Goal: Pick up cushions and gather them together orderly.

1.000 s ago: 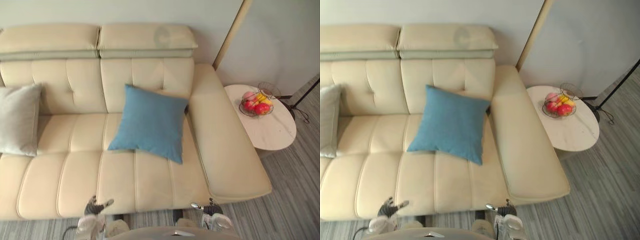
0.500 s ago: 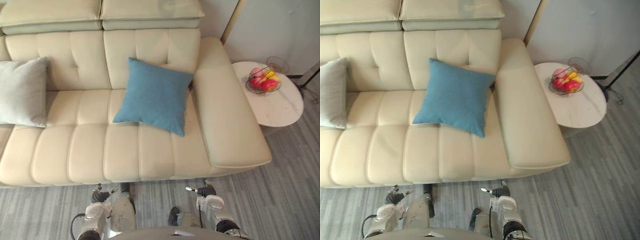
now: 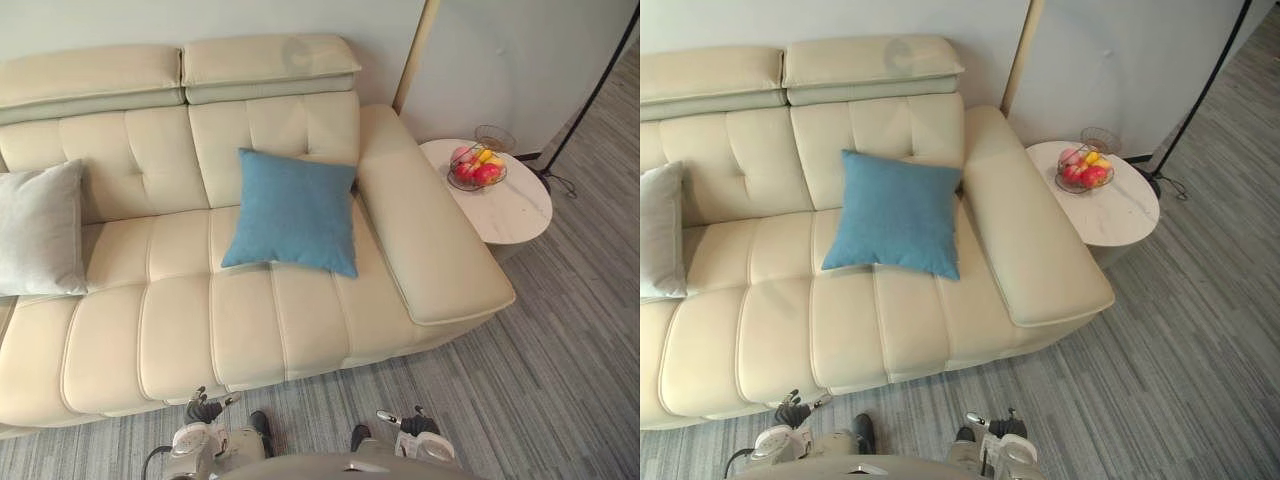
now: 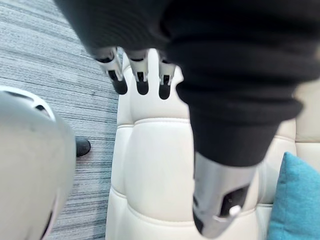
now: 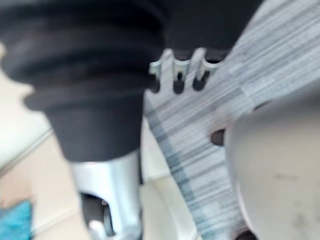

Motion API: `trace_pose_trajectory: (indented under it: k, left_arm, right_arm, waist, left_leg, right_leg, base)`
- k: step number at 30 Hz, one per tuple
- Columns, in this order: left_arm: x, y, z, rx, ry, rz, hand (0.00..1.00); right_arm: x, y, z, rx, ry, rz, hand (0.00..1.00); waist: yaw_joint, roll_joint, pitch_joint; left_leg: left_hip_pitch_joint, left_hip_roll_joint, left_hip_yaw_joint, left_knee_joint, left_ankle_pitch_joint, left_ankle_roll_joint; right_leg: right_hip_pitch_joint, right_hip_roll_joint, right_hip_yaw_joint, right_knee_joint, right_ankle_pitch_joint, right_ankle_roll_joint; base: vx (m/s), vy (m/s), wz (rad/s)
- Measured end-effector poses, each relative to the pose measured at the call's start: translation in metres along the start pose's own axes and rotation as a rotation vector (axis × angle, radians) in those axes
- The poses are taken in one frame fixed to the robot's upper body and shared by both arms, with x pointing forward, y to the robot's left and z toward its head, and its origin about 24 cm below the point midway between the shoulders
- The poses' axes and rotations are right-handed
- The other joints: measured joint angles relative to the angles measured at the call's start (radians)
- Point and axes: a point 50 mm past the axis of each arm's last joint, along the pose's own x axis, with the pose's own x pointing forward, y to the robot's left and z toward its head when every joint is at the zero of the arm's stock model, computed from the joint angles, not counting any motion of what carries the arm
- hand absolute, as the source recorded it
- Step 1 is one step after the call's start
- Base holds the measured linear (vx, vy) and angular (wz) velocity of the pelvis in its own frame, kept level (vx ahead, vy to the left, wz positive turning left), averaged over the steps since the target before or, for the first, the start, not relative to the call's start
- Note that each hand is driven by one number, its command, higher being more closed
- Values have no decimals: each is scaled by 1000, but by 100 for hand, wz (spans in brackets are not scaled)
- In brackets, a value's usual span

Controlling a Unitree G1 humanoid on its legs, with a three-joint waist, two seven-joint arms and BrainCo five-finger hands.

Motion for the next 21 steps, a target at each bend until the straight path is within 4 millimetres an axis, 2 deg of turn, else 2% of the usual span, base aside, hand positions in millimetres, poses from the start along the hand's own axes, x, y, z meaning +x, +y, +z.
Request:
trace_pose_trajectory:
  k: [2,3,16,21]
  left_arm:
    - [0,3,-4,21,22,-2,0]
    - [-2,10,-19,61,87,-7,0]
    - [-1,18,-20,71,96,8,0]
    - [-1,19,-22,71,101,2,0]
  right_arm:
    - [0,-4,-6,20,31,-16,0]
    - [5,-16,-1,53,50,-45,0]
    - [5,-21,-1,44,53,-54,0]
    - [5,-21,-4,22,72,-45,0]
  waist:
    - [-3,4,0]
    - [-4,20,-11]
    - [-5,23,-7]
    - [-17,26,-4]
  left_leg:
    - [45,-20,-18,-33,16,1]
    - [178,-24,-65,-191,97,13]
    - [213,-28,-67,-232,118,12]
    - [234,-25,-56,-238,123,9]
  right_leg:
    - [47,1,6,-52,20,7]
    - [138,40,6,-131,38,-12]
    - [165,40,-2,-143,44,-3]
    - [177,39,1,-144,50,6]
  base:
    - [98,61,-19]
    - [40,13,-9]
    - [0,0,1]
    - [-46,-10,-6]
